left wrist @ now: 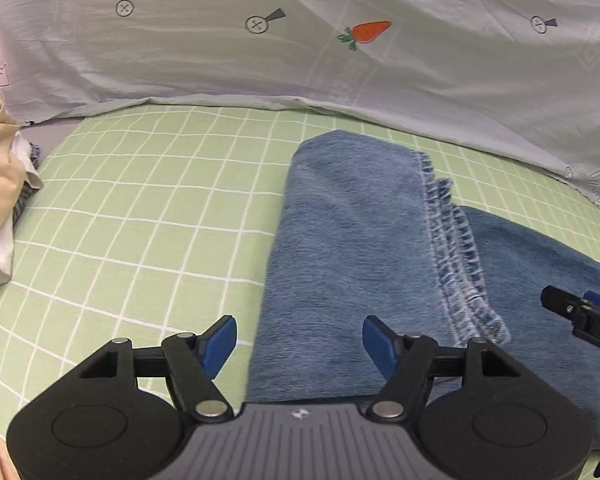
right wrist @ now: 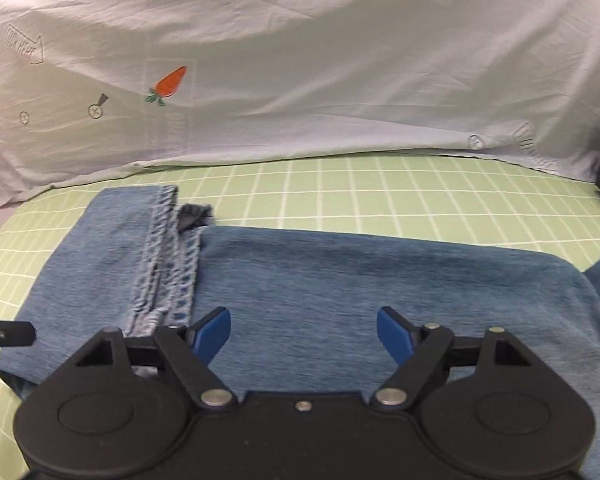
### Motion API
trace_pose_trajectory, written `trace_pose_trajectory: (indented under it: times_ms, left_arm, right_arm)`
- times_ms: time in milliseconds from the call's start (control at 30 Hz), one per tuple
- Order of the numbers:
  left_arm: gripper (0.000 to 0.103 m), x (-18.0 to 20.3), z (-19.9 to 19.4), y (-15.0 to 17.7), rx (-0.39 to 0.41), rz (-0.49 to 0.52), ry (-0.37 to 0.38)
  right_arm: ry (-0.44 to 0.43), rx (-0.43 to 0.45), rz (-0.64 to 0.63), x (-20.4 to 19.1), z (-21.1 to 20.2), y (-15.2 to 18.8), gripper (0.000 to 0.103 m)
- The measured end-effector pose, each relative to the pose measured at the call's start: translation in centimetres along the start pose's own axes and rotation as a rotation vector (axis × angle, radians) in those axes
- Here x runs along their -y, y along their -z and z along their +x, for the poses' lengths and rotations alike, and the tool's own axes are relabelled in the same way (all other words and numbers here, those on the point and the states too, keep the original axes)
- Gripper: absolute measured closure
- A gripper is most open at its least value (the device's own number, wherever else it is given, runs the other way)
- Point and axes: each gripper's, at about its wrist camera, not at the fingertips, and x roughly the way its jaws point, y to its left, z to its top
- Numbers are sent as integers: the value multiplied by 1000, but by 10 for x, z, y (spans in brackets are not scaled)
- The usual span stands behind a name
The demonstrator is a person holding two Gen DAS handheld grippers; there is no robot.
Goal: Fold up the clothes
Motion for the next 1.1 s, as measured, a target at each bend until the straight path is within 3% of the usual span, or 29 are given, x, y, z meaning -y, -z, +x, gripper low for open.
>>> trace_pose_trajectory:
  times_ms: [100, 200, 433, 533, 633, 700, 767, 833, 867, 1000, 1100]
  left_arm:
    - [26, -17, 9, 4, -29, -60, 2]
    - [24, -26, 17, 11, -59, -107, 14]
    - [16, -25, 20, 14, -55, -101, -2]
    - [13, -25, 21, 14, -53, -93, -6]
    - [11, -23, 22, 14, -50, -86, -11]
    - [10, -24, 23, 13, -51, -84, -11]
    - [10, -25, 22, 11, -57, -91, -7]
    - [11, -26, 17, 11, -54, -89, 6]
    - [11, -25, 14, 11, -50, -85, 11]
    - [11, -21, 5, 15, -40, -66, 28]
    - [11, -17, 5, 21, -61, -65, 38]
  right_arm:
    - [-102, -18, -21, -28, 7, -10, 45]
    - [-167, -39, -34, -53, 17, -17, 47]
    - [-131, -92, -71, -78, 41, -4, 40]
    - [-112, -86, -160, -88, 39, 1, 39]
    - [-130, -72, -221, -93, 35, 5, 58]
    - [-135, -49, -264, -96, 28, 5, 77]
    - [-138, -19, -303, -99, 19, 5, 91]
    - [-137, 22, -326, -99, 4, 2, 94]
    - [-125, 52, -323, -97, -8, 0, 102]
    - [-96, 123, -320, -68, -38, -1, 102]
    - [-89, 31, -216, -48, -25, 7, 101]
